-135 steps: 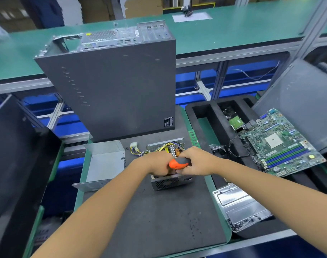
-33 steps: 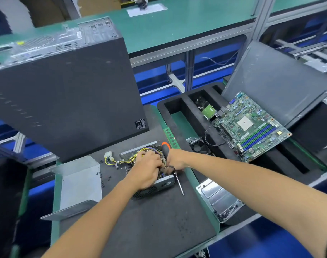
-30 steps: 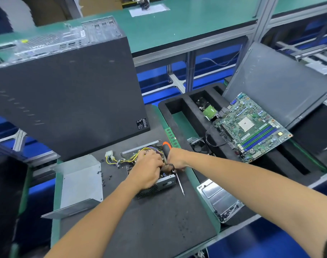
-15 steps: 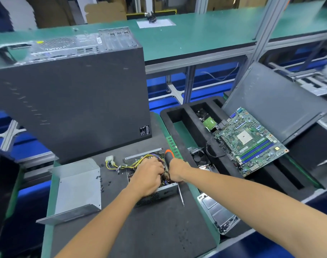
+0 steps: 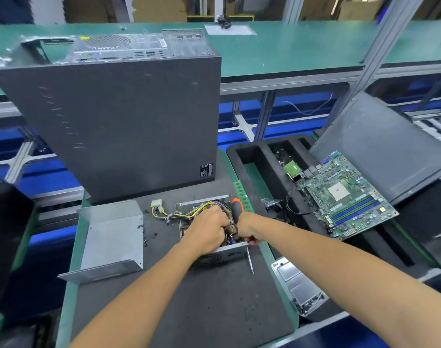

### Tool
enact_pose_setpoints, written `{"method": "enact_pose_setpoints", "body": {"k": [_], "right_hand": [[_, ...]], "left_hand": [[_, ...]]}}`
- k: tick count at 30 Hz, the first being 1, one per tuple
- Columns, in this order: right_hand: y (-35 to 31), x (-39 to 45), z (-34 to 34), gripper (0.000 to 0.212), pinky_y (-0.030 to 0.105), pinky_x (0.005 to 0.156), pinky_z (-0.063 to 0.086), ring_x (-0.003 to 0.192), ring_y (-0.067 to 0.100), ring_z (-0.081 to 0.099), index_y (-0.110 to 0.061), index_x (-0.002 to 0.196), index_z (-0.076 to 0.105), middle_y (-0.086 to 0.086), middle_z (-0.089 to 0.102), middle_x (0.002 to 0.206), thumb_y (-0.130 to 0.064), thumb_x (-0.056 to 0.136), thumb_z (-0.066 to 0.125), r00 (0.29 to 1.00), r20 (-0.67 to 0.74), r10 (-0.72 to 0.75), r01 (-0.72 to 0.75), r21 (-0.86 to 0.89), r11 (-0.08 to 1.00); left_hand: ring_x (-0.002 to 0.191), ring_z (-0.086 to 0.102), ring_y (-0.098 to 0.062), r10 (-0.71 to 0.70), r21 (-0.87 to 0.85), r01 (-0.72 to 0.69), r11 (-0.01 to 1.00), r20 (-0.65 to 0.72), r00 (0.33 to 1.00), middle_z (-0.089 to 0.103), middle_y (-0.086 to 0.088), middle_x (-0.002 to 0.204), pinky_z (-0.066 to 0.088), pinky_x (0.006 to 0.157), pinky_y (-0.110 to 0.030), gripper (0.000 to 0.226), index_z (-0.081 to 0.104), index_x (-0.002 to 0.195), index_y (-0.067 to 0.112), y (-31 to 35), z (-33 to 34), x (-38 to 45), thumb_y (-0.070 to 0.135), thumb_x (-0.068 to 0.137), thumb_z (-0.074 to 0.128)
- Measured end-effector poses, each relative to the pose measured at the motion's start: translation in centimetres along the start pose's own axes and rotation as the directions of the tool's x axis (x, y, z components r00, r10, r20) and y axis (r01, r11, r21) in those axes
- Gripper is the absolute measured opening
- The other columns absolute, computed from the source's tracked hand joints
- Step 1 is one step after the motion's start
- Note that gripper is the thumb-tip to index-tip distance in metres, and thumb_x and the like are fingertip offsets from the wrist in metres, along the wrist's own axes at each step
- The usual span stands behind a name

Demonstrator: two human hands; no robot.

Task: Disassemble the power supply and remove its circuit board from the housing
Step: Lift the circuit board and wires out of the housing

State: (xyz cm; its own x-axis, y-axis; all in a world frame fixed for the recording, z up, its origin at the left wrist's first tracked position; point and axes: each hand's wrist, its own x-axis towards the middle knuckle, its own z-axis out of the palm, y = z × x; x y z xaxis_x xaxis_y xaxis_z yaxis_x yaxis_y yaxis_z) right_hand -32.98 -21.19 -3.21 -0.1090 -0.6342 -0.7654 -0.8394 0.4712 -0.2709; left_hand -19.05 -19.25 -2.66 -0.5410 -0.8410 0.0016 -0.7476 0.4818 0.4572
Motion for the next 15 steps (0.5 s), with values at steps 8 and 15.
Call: {"method": "enact_pose_setpoints", "body": {"k": [8, 15], "right_hand": [[-0.2, 0.7, 0.1, 0.030, 0.018, 0.048, 0.031, 0.051, 0.010, 0.028, -0.013, 0.070, 0.039, 0.001, 0.032, 0.061, -0.010, 0.099, 0.049, 0.989, 0.120, 0.088, -0.092, 0.029, 0.995], [-0.3, -0.8, -1.0, 0.014, 0.035, 0.055, 0.055, 0.051, 0.019, 0.049, 0.003, 0.091, 0.064, 0.014, 0.056, 0.074, 0.001, 0.093, 0.050, 0.957, -0.001, -0.289, 0.284, -0.179, 0.942]], "left_hand": [[0.085, 0.045, -0.028, -0.028, -0.033, 0.027, 0.999, -0.025, 0.999, 0.059, -0.012, 0.071, 0.042, 0.074, -0.042, 0.012, 0.054, 0.060, 0.000, 0.0, 0.0, 0.0, -0.004, 0.067, 0.045], [0.087, 0.047, -0.028, -0.022, -0.131, 0.020, 0.991, -0.011, 1.000, 0.064, -0.011, 0.073, 0.042, 0.076, -0.037, 0.025, 0.067, 0.066, 0.002, 0.4, -0.4, -0.2, 0.000, 0.064, 0.042]]}}
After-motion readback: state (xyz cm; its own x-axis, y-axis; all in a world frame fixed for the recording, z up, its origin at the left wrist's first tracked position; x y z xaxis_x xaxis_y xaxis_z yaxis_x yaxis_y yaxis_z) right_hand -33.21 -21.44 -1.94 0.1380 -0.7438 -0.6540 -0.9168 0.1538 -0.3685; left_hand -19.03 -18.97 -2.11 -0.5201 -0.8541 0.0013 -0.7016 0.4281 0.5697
